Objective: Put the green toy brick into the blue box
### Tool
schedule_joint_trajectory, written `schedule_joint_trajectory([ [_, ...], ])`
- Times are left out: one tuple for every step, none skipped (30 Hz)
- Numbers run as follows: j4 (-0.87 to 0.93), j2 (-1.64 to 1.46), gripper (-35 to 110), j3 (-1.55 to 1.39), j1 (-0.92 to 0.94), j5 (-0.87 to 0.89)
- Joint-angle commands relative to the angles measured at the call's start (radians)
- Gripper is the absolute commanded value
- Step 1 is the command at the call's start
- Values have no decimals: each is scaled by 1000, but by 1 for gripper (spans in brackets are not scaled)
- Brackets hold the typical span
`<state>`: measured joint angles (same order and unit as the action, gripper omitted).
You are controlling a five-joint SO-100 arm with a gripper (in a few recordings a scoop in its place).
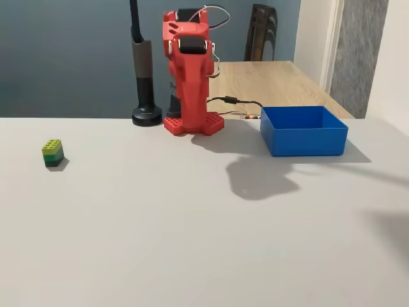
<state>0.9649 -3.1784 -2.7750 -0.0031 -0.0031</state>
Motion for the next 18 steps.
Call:
schedule_joint_trajectory([
  [57,187,0,210,55,43],
  [75,241,0,250,74,54],
  [92,291,0,288,94,63],
  [110,344,0,327,118,74],
  [127,393,1,364,143,84],
  [146,440,4,402,170,95],
  [166,486,8,440,199,107],
  [187,531,12,477,230,117],
  [207,572,15,512,264,127],
  [229,612,17,548,298,133],
  [250,652,18,578,334,138],
  [268,689,19,609,374,141],
  [285,723,21,635,414,143],
  [291,756,22,655,457,143],
  [293,787,24,672,502,140],
  [293,816,25,686,545,135],
  [293,845,26,696,589,129],
  [293,870,27,707,632,121],
])
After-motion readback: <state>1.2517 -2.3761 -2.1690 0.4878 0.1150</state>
